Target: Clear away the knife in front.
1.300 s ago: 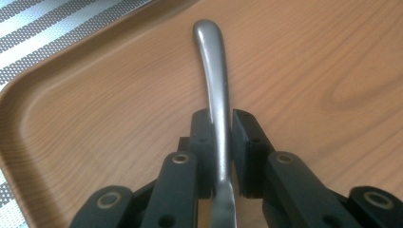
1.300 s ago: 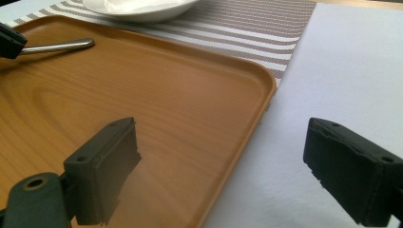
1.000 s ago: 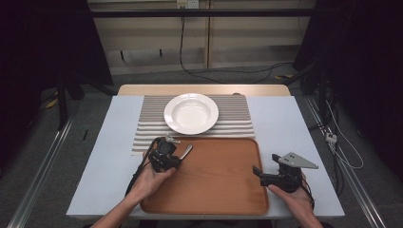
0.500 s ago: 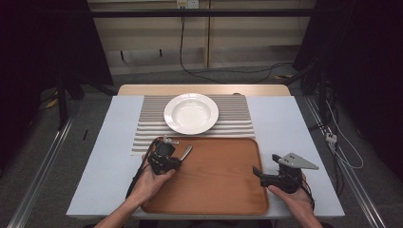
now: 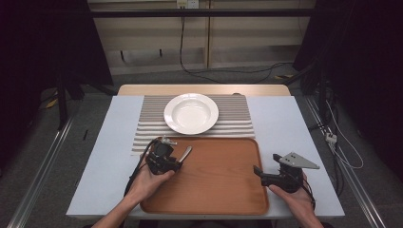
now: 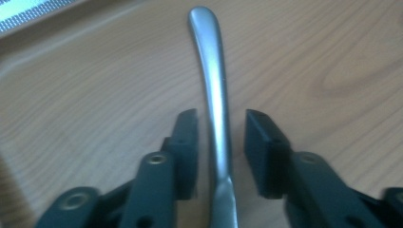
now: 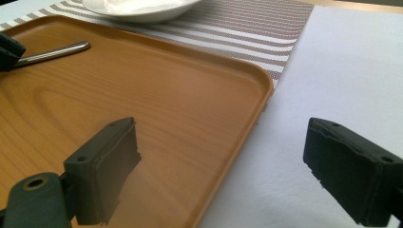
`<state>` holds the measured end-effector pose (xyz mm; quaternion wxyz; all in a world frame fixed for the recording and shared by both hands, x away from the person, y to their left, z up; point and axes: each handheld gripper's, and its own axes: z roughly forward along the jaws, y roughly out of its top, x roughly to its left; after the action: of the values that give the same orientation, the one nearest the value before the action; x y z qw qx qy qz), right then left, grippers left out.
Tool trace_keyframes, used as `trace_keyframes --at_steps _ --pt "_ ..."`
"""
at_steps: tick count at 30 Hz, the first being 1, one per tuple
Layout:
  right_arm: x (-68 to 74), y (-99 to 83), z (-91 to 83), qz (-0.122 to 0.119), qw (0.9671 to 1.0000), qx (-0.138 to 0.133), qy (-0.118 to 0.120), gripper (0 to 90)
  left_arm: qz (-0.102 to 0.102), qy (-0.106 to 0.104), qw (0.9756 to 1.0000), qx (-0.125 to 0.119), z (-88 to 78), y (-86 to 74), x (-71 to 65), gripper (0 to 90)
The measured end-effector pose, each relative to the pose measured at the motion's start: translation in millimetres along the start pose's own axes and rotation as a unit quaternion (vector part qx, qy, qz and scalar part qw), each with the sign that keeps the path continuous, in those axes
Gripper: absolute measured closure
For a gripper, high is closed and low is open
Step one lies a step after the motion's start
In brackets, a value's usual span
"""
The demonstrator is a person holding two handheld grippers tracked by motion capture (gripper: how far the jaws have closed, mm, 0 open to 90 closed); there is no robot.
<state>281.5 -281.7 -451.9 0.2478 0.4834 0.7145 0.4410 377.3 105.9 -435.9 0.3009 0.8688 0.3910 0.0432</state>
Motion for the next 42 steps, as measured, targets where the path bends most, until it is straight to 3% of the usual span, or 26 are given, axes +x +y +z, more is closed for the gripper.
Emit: trace_keyframes --at_steps 1,4,8,12,15,17,18,20,21,22,28,30,37,42 --pt "0.0 0.0 0.2 -0.001 1.0 0.0 0.0 10.9 0.001 -0.008 0.9999 -0.009 -1.4 0.0 1.3 55.1" --pt "0.7 0.3 0.7 0.0 1.0 0.0 0.003 10.9 0.005 0.009 0.9996 -0.026 -3.4 0.8 3.3 37.2" --pt "-1.2 0.6 2.5 0.005 1.0 0.001 0.006 10.9 0.012 0.015 0.9998 -0.004 2.0 2.3 8.1 19.8" --pt "-1.3 0.5 3.8 0.005 1.0 0.001 0.007 10.9 0.032 0.023 0.9987 -0.031 -3.2 4.6 5.3 14.5" --pt "-1.2 0.6 3.9 0.005 1.0 0.0 0.008 10.9 0.05 0.003 0.997 -0.058 -10.4 4.9 1.6 13.6" --pt "-1.5 0.3 3.3 0.007 0.9999 0.001 0.008 10.9 0.06 0.005 0.996 -0.066 -11.5 5.3 -2.1 18.8" --pt "-1.8 0.3 3.1 0.007 1.0 0.001 0.006 10.9 0.066 -0.008 0.9953 -0.07 -12.2 5.3 -3.2 25.1" --pt "-2.1 0.3 2.2 0.006 1.0 0.001 0.006 10.9 0.072 -0.008 0.9934 -0.089 -12.8 4.9 -7.6 38.2" --pt "-2.1 0.4 1.8 0.006 1.0 -0.001 0.006 10.9 0.083 -0.021 0.9929 -0.082 -12.2 5.5 -9.4 40.6" --pt "-2.0 0.4 1.5 0.006 1.0 -0.002 0.006 10.9 0.086 -0.03 0.9919 -0.088 -11.5 4.7 -11.4 50.7" --pt "-0.6 0.3 0.8 0.007 1.0 -0.001 0.006 10.9 0.108 -0.036 0.9918 -0.059 -3.0 4.2 -23.2 85.3" --pt "-0.6 0.0 0.2 0.006 1.0 -0.002 0.004 10.9 0.114 -0.026 0.9918 -0.05 -1.1 4.7 -25.1 90.0" --pt "0.4 0.4 0.8 0.005 1.0 -0.001 0.005 10.9 0.116 -0.002 0.9927 -0.033 8.1 2.1 -22.2 90.0" --pt "0.5 0.5 1.5 0.004 1.0 0.001 0.004 10.9 0.12 -0.002 0.9926 -0.021 11.8 0.8 -20.6 90.0"
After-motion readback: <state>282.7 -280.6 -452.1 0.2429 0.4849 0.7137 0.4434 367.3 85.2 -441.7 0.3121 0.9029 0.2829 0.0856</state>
